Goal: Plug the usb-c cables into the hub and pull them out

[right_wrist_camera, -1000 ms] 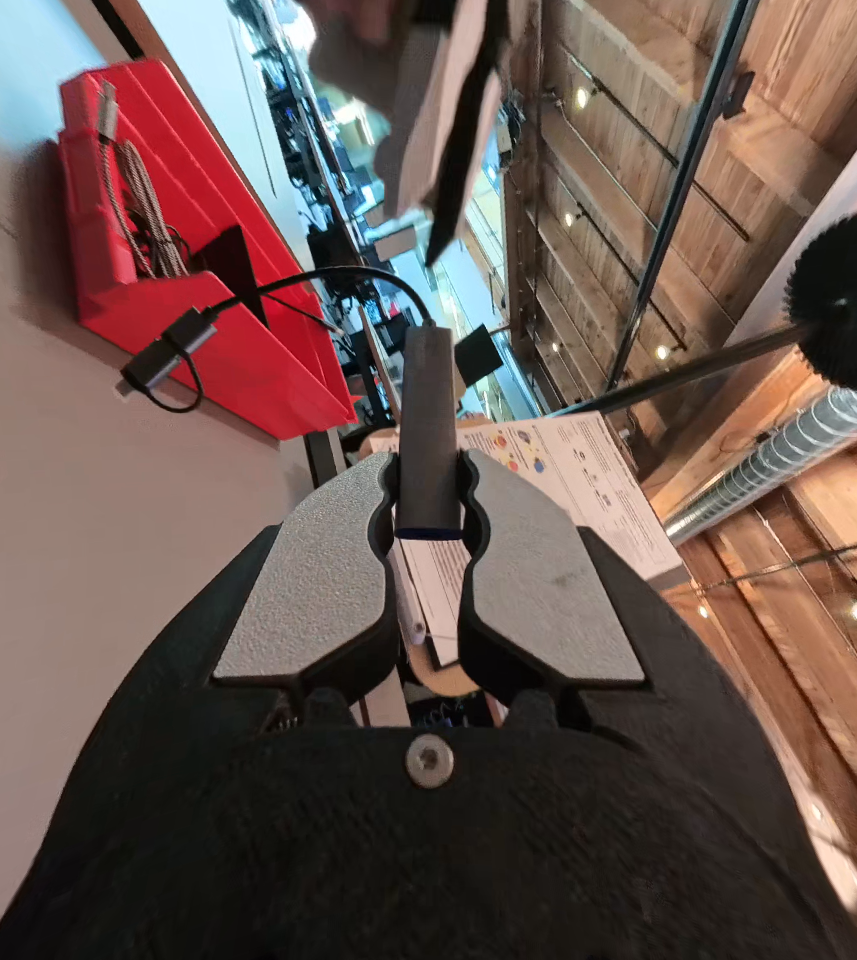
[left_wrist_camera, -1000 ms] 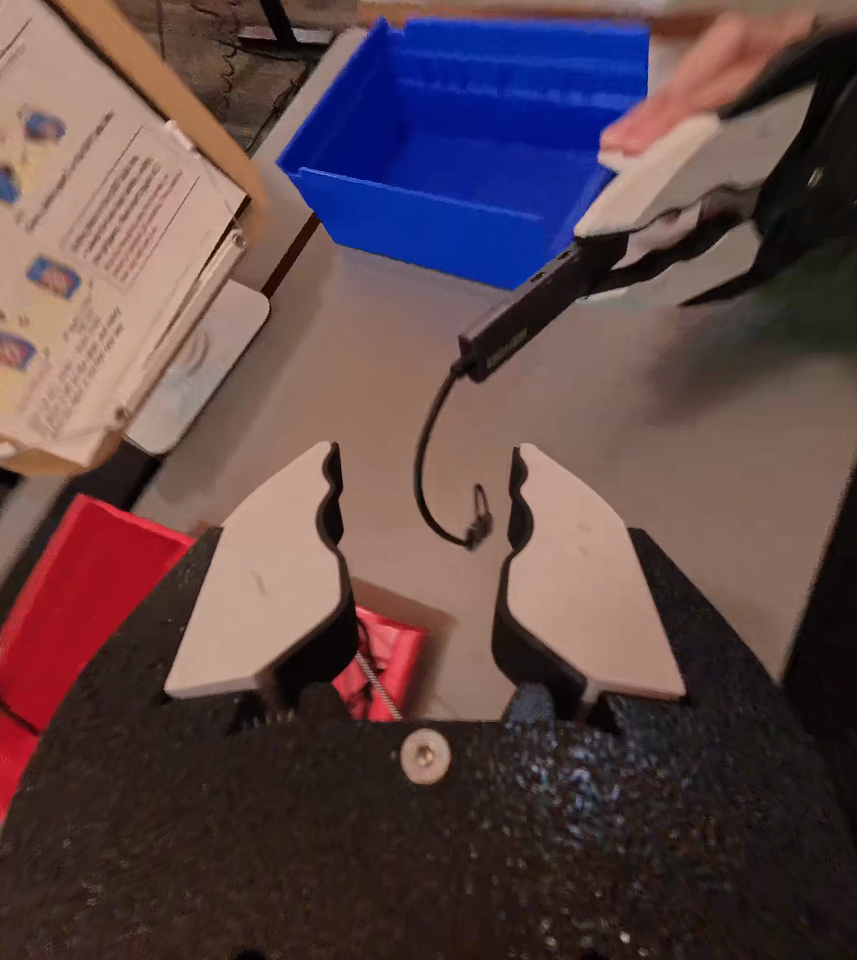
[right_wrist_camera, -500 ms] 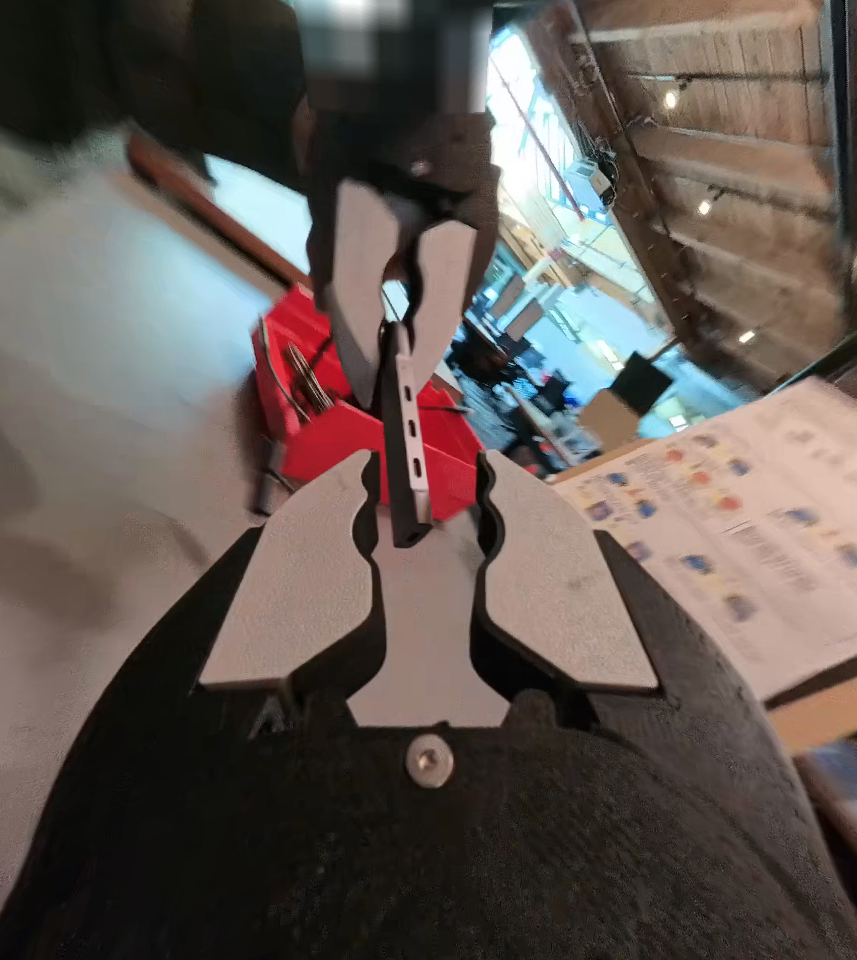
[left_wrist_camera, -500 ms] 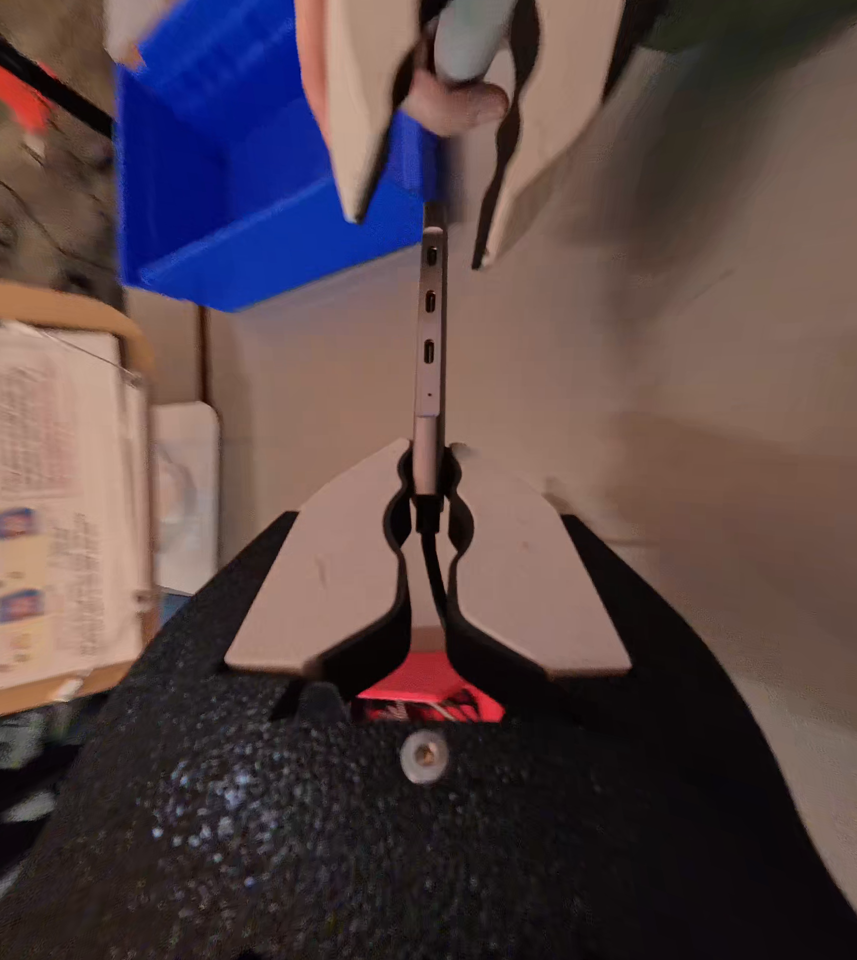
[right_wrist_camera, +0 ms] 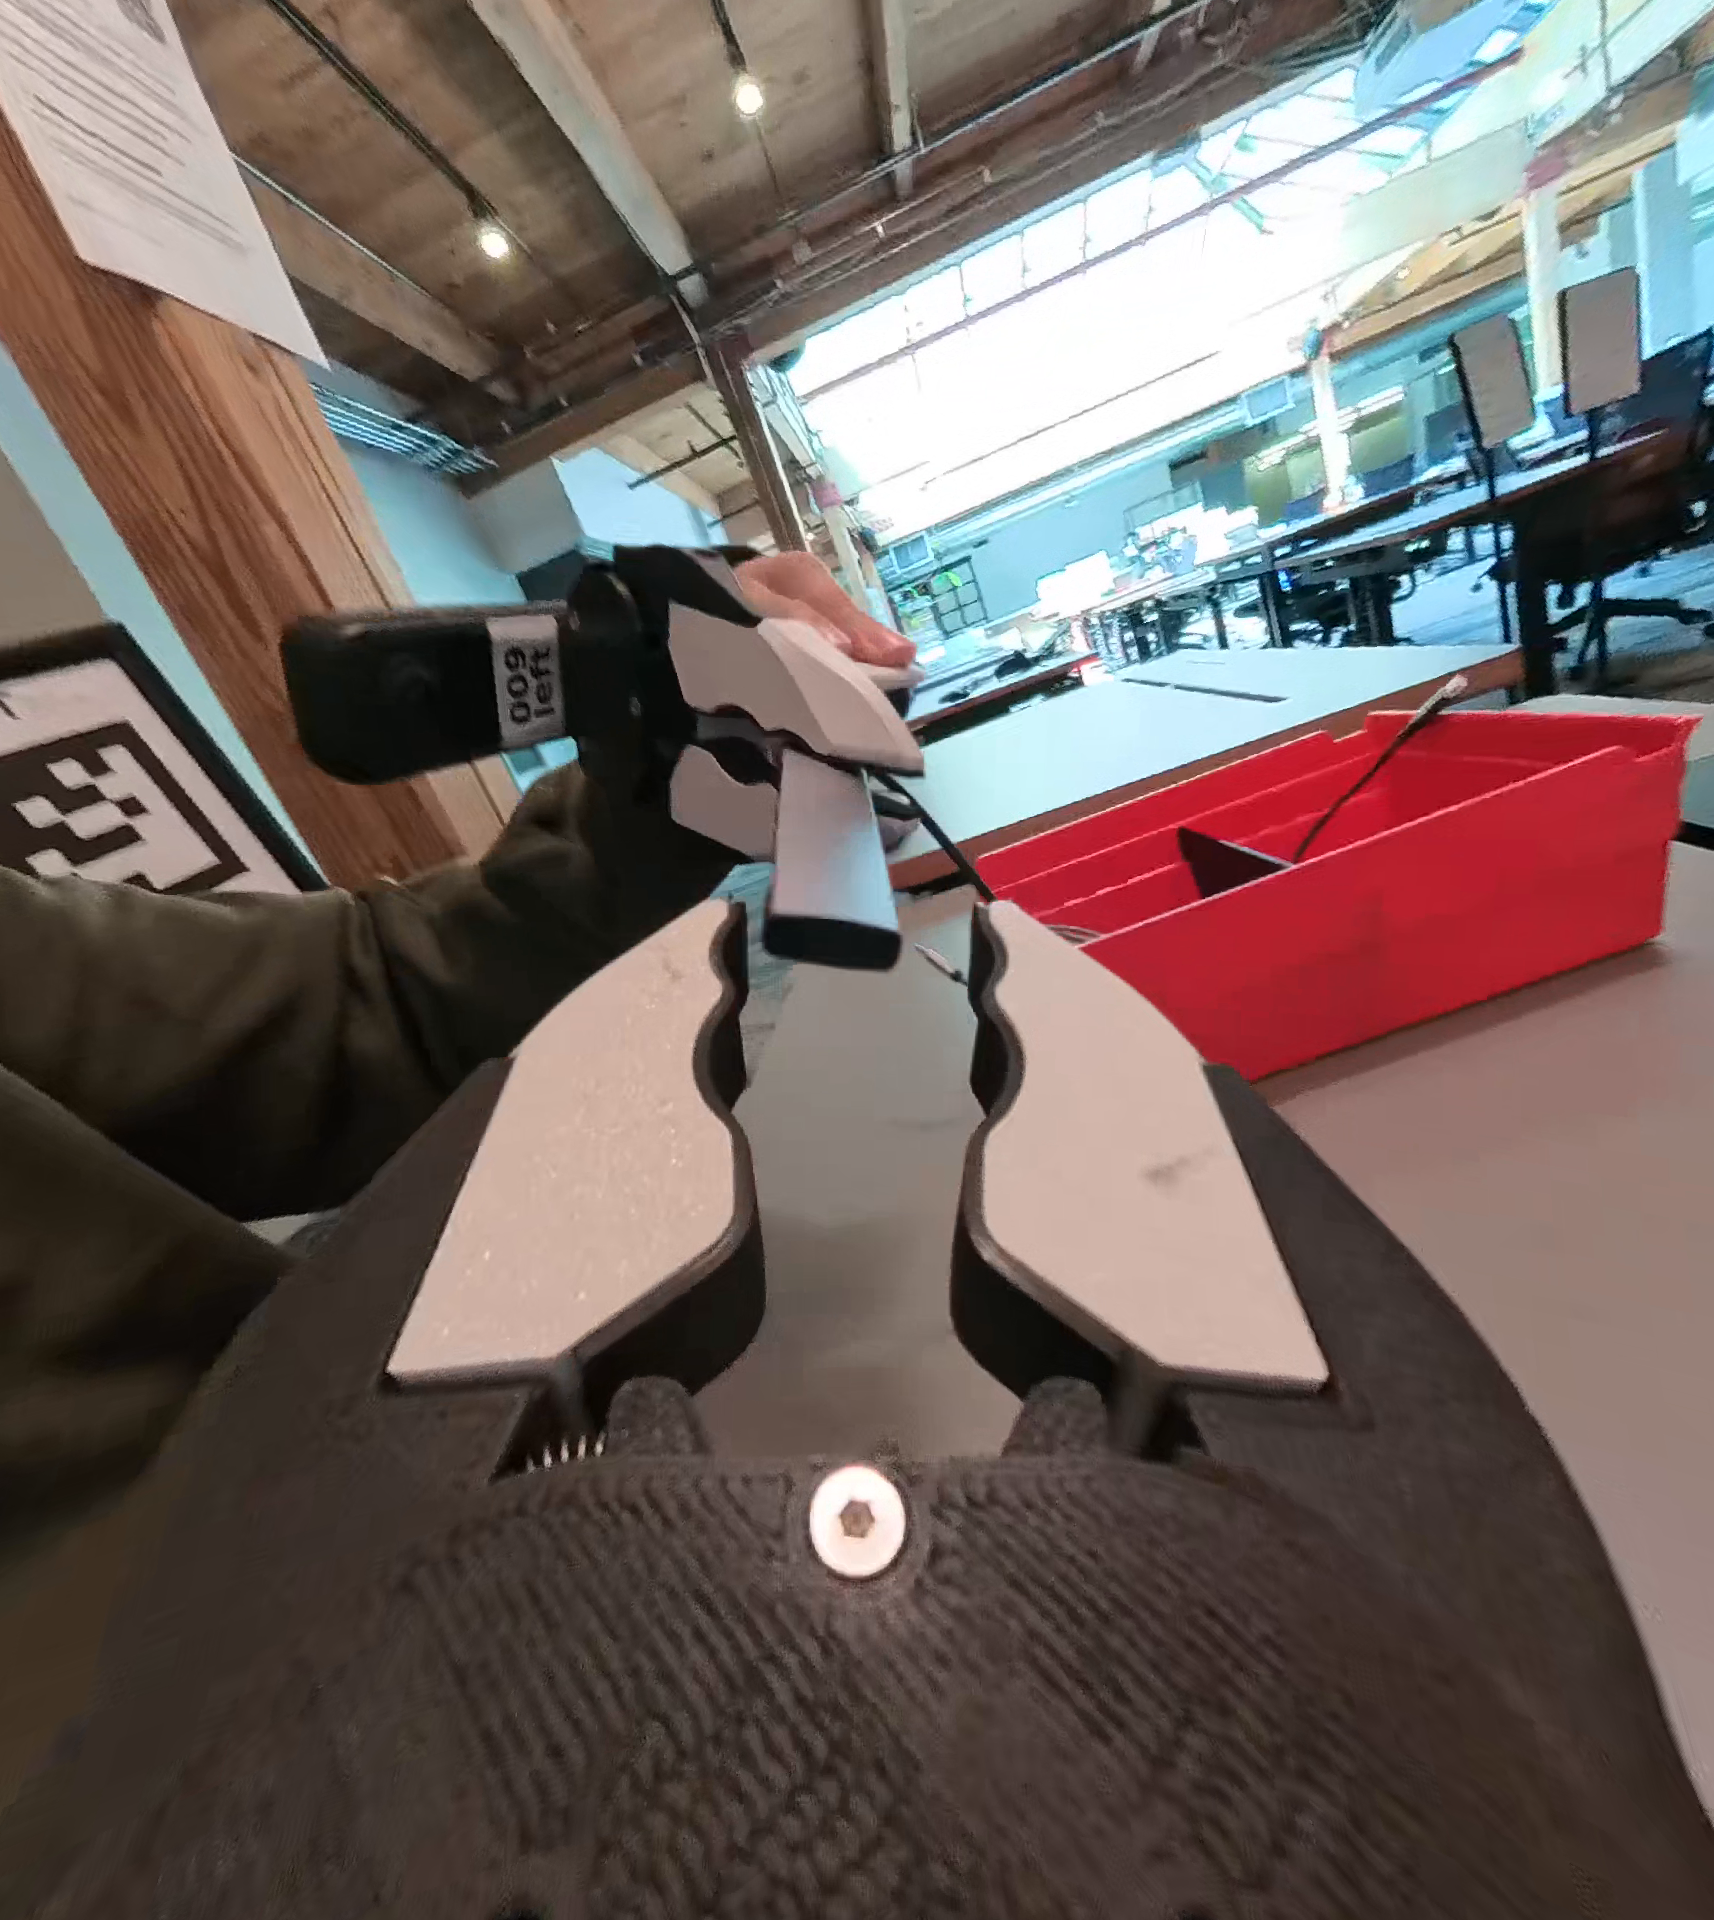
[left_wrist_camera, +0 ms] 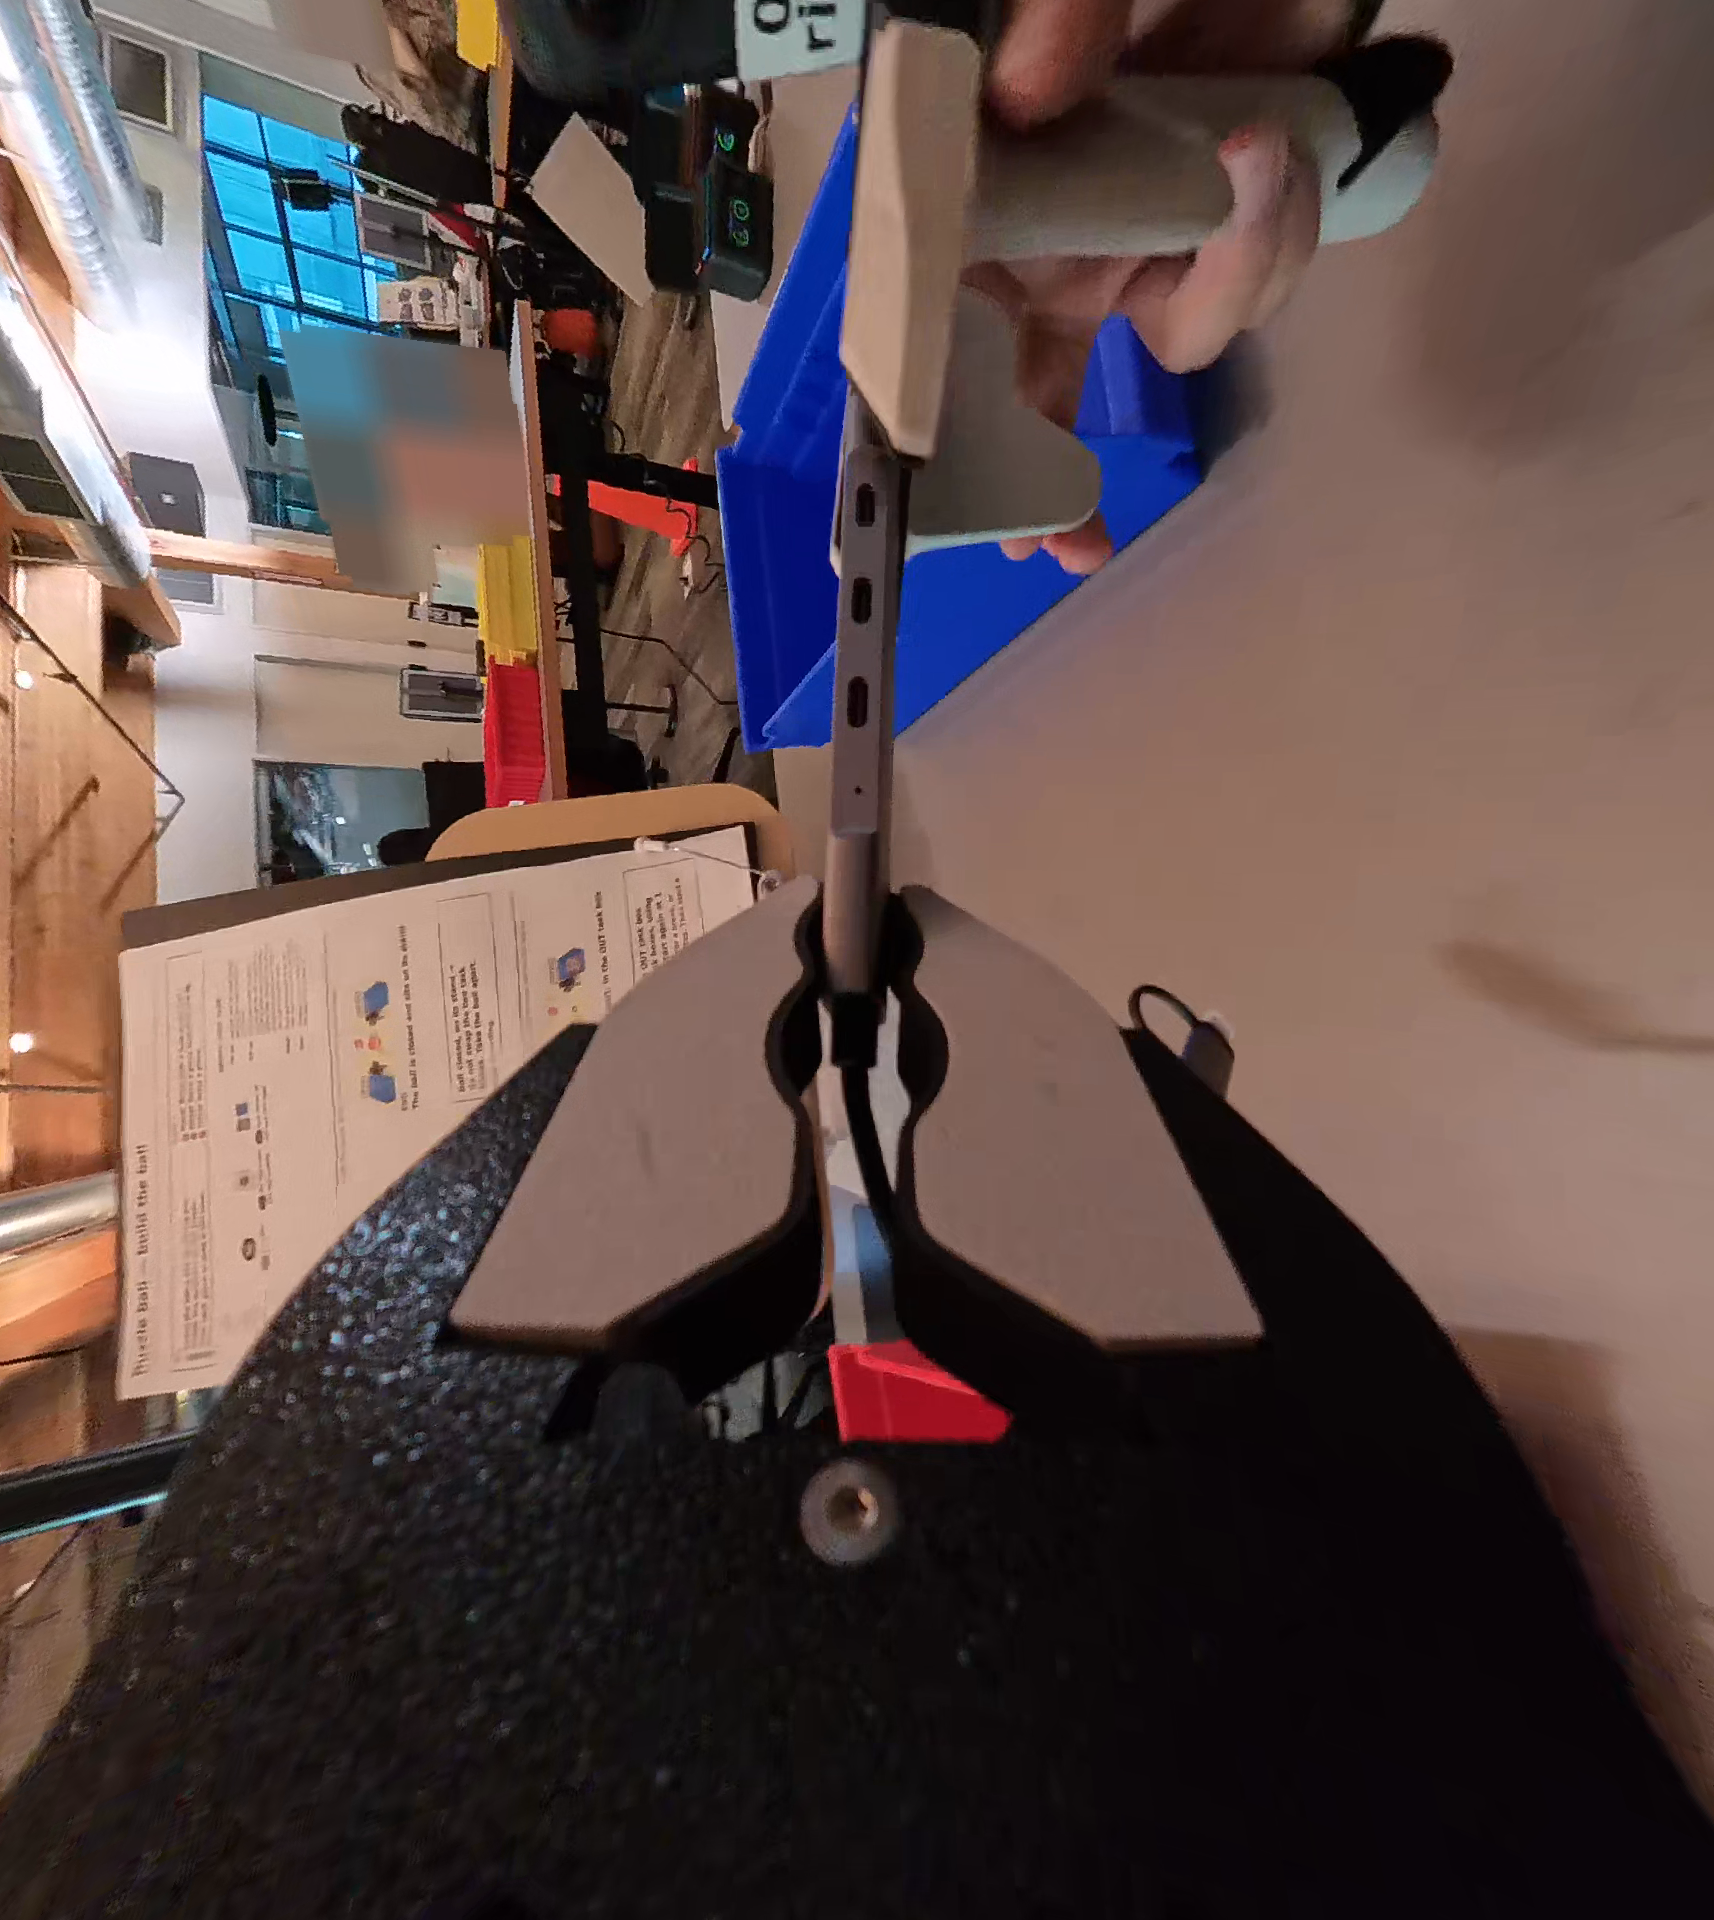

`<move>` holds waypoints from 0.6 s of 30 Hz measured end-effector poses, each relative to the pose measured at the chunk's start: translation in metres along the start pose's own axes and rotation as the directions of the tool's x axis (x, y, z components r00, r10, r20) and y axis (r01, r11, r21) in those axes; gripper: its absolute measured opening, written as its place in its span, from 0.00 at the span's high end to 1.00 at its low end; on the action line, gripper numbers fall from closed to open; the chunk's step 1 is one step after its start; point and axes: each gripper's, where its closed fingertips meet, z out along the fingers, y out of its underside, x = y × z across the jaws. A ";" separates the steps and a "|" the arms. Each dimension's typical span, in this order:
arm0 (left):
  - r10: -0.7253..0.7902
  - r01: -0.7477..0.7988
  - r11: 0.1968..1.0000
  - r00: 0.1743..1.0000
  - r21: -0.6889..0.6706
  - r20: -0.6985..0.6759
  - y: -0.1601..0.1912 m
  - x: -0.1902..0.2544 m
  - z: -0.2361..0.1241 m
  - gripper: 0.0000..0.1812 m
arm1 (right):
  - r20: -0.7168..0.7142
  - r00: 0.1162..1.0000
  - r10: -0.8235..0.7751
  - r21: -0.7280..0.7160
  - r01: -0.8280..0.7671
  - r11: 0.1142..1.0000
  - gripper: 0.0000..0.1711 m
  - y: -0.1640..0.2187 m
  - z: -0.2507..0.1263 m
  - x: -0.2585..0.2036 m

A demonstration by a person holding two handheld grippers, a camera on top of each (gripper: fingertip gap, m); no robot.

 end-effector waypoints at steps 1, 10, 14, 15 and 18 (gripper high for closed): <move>0.022 -0.022 1.000 1.000 -0.014 0.010 0.002 0.001 0.000 0.95 | 0.014 1.000 0.015 -0.003 -0.015 1.000 0.76 -0.001 0.000 -0.002; -0.002 0.009 0.997 0.996 -0.077 0.094 0.019 -0.002 0.003 0.93 | -0.079 0.995 -0.059 -0.082 0.052 0.995 0.86 0.008 0.004 0.008; -0.289 0.315 0.943 0.936 -0.112 0.200 0.046 -0.009 0.000 0.77 | -0.149 0.974 -0.169 -0.037 0.166 0.986 0.86 0.002 0.002 0.017; -0.404 0.437 0.893 0.884 -0.107 0.235 0.054 -0.010 -0.003 0.73 | -0.177 0.964 -0.198 -0.027 0.196 0.980 0.86 0.000 0.001 0.021; -0.783 0.814 0.580 0.541 0.046 0.308 0.066 -0.005 -0.018 0.66 | -0.258 0.927 -0.274 -0.031 0.275 0.961 0.86 -0.003 -0.006 0.032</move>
